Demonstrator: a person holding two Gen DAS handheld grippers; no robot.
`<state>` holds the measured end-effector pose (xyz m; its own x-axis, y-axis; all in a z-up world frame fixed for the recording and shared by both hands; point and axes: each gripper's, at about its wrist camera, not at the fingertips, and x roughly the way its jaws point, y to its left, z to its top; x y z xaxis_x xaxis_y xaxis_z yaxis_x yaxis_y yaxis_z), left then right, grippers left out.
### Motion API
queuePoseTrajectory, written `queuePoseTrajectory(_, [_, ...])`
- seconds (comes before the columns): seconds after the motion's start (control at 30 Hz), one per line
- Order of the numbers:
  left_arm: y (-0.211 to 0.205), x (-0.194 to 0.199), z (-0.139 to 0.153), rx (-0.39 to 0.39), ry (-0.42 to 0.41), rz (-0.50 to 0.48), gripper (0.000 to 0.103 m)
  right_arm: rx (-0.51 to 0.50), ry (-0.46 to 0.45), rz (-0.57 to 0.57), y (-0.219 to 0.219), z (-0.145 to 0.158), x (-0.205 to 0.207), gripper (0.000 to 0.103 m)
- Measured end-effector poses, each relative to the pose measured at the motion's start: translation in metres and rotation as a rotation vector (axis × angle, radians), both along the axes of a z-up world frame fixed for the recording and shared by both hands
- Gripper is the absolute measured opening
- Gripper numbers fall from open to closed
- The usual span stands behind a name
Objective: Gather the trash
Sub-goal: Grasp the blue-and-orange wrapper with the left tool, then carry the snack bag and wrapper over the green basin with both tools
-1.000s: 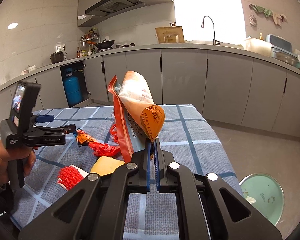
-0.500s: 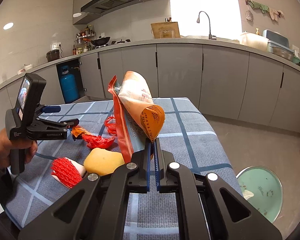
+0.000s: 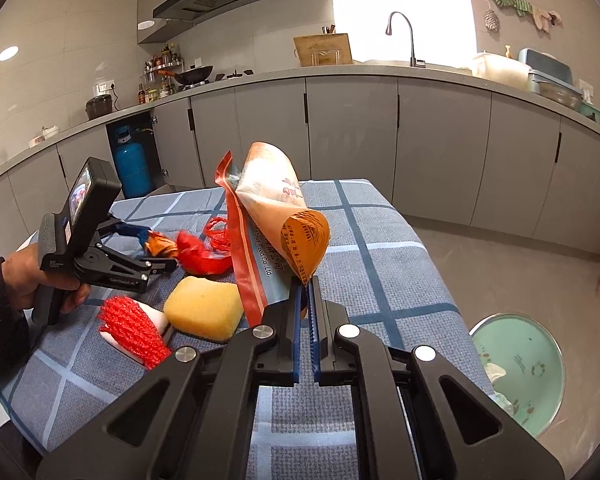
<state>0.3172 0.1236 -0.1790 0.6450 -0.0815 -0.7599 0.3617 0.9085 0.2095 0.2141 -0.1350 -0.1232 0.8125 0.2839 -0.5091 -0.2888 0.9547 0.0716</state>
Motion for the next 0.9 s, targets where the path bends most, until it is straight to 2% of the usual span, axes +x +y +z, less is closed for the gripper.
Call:
queuePoseTrajectory(0.03, [0.000, -0.001, 0.000, -0.005, 0.006, 0.001, 0.048, 0.002, -0.001, -0.002, -0.001, 0.000, 0.000, 0.006])
queuePoseTrajectory(0.2, [-0.003, -0.020, 0.002, 0.036, -0.017, -0.020, 0.042, 0.010, -0.003, 0.000, -0.003, 0.000, 0.000, 0.006])
queuePoseTrajectory(0.3, [-0.004, -0.036, 0.004, 0.062, -0.021, -0.031, 0.033, 0.020, -0.011, 0.000, -0.005, 0.003, -0.002, 0.006])
queuePoseTrajectory(0.4, [0.001, -0.046, 0.009, 0.056, -0.016, -0.020, 0.028, 0.035, -0.022, -0.016, -0.013, 0.006, -0.003, 0.006])
queuePoseTrajectory(0.47, [0.005, -0.049, 0.014, 0.041, -0.020, -0.002, 0.019, 0.042, -0.028, -0.029, -0.018, 0.008, -0.002, 0.006])
queuePoseTrajectory(0.67, [0.005, -0.047, 0.050, -0.029, -0.061, 0.069, 0.017, 0.052, -0.042, -0.074, -0.038, 0.012, -0.005, 0.006])
queuePoseTrajectory(0.8, [-0.021, -0.045, 0.075, -0.060, -0.101, 0.075, 0.017, 0.060, -0.053, -0.119, -0.060, 0.015, -0.008, 0.006])
queuePoseTrajectory(0.9, [-0.050, -0.043, 0.094, -0.112, -0.120, 0.069, 0.017, 0.060, -0.057, -0.165, -0.082, 0.015, -0.011, 0.006])
